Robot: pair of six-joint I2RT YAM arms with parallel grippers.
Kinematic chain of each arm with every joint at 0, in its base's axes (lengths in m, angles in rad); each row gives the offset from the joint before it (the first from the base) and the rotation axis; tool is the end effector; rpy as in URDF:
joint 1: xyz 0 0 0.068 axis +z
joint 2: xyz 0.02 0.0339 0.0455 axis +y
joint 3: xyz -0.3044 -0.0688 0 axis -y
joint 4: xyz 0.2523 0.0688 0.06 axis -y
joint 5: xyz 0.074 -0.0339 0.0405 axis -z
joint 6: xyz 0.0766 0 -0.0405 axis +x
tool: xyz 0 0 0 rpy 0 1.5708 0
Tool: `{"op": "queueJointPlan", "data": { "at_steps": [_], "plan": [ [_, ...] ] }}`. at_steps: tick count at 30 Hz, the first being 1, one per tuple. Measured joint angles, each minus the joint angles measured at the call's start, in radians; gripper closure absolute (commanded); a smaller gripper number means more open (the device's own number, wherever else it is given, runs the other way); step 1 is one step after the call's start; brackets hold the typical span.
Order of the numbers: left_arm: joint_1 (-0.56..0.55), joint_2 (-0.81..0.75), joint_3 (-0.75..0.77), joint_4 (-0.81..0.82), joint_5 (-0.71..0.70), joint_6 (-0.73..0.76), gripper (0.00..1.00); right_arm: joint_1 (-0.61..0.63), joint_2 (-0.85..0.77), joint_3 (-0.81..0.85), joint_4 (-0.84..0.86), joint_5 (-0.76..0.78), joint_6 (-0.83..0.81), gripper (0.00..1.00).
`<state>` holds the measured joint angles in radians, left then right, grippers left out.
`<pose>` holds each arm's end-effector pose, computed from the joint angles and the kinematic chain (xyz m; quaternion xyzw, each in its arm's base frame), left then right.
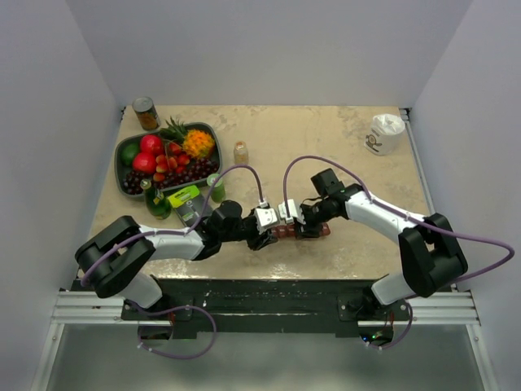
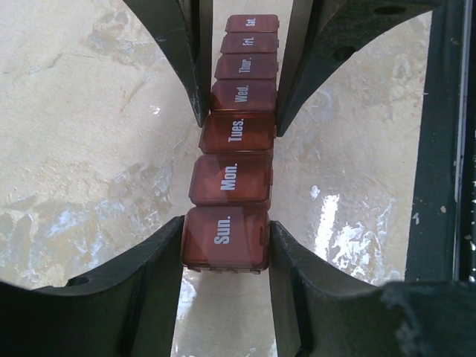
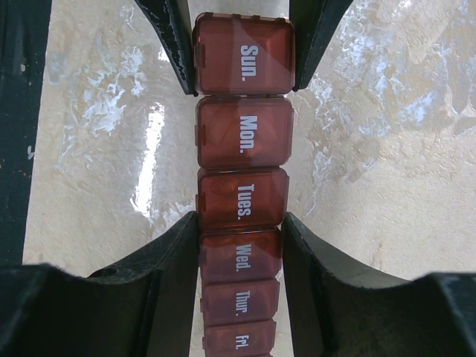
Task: Sort the pills into containers
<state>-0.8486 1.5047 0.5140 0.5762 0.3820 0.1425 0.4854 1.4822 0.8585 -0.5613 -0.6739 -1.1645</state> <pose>0.1909 -0.2599 0.1807 0.4823 0.6740 -0.3347 0.4485 0.2283 0.1744 0.1940 -0.7234 0.5820 0.2457 0.2787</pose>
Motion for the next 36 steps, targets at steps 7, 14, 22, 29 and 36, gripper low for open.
{"op": "queueJointPlan", "data": {
  "at_steps": [7,14,22,29,36],
  "plan": [
    [0.011,0.0,-0.004,0.007,0.04,-0.053,0.85,0.005,-0.003,-0.013,0.006,0.0,0.009,1.0],
    [0.029,0.003,-0.003,0.005,0.073,-0.094,0.85,0.016,-0.003,-0.029,0.032,0.006,0.014,1.0],
    [0.058,0.03,0.014,-0.008,0.12,-0.179,0.85,0.029,-0.003,-0.042,0.073,0.037,0.018,1.0],
    [0.083,0.072,0.041,-0.024,0.149,-0.256,0.74,0.041,-0.003,-0.049,0.09,0.074,0.019,1.0],
    [0.135,0.086,0.046,0.002,0.207,-0.374,0.46,0.047,-0.003,-0.049,0.111,0.081,0.021,1.0]
  ]
}}
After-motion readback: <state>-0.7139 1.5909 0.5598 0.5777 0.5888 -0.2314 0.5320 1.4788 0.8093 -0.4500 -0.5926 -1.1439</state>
